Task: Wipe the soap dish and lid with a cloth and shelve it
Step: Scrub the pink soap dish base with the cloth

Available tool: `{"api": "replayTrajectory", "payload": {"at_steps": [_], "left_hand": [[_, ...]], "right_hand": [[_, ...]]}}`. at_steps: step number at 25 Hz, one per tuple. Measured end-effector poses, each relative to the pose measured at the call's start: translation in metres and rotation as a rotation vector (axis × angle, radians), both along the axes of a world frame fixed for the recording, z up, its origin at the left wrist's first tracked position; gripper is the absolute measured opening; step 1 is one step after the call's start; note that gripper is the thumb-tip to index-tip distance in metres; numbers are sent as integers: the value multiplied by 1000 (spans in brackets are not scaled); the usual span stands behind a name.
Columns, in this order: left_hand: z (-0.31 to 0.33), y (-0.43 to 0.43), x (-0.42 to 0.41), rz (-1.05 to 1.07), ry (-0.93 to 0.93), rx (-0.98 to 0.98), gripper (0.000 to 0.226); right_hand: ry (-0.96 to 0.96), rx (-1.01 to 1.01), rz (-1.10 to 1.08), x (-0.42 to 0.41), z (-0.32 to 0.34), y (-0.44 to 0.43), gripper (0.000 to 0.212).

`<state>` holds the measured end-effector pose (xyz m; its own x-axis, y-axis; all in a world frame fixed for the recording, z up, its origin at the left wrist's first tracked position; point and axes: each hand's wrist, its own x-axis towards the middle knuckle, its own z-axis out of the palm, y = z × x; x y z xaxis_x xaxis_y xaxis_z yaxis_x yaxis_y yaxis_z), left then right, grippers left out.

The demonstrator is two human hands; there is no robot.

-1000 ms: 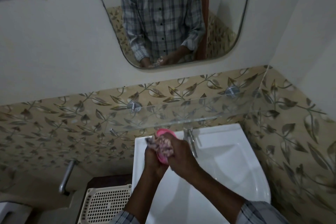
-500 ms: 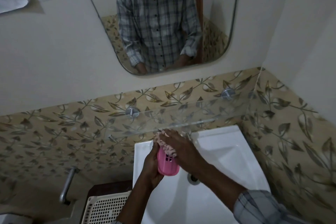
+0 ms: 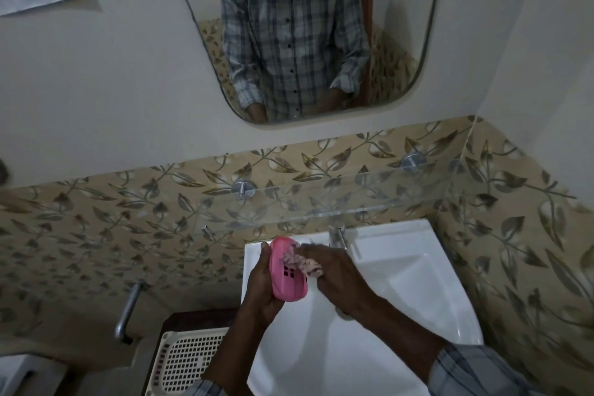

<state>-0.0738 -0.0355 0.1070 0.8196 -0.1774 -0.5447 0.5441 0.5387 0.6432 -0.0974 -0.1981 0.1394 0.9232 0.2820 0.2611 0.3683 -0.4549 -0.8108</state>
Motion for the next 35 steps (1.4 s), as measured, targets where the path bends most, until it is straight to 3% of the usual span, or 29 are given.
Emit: {"api": "replayTrajectory", "payload": {"at_steps": [3, 5, 7, 9, 11, 12, 14, 16, 18, 20, 22, 25, 28, 30, 33, 35], "left_hand": [[2, -3, -3, -13, -14, -16, 51], [3, -7, -5, 0, -2, -36, 58], [3, -6, -3, 9, 19, -19, 68], [4, -8, 1, 37, 18, -36, 68], [3, -8, 7, 44, 68, -57, 70], [5, -8, 12, 25, 114, -74, 74], [14, -4, 13, -9, 157, -129, 79], [13, 4, 7, 23, 134, -246, 94], [9, 7, 3, 4, 113, -308, 107], [6, 3, 4, -20, 98, -314, 95], [4, -4, 10, -3, 80, -306, 83], [-4, -2, 18, 81, 91, -260, 83], [-13, 4, 20, 138, 133, -180, 64], [-14, 0, 20, 161, 152, -121, 51], [-10, -14, 16, 97, 96, 43, 47], [-8, -14, 20, 90, 54, 58, 46]], "right_hand": [[-138, -182, 12, 10, 1, -1, 48], [-84, -276, -13, 5, -12, 4, 42], [71, -263, -183, 7, -19, 0, 34], [120, -115, -229, 5, -14, 7, 42], [156, 97, -118, -14, -6, 27, 46], [110, 106, -23, -28, -13, 31, 50], [-174, -100, 162, -41, -24, 6, 63], [-246, -200, 307, -25, -31, -36, 64], [-133, -152, 185, -1, -26, -55, 71], [12, -42, -23, 15, -18, -44, 79], [59, 45, -69, 9, -21, -17, 70], [160, 100, -34, -22, -39, 7, 51], [285, 304, -243, -13, -38, -8, 36], [311, 267, -367, -2, -28, -10, 30], [415, 259, -264, -8, -23, 8, 21], [489, 505, -205, -11, -26, 13, 20]]}}
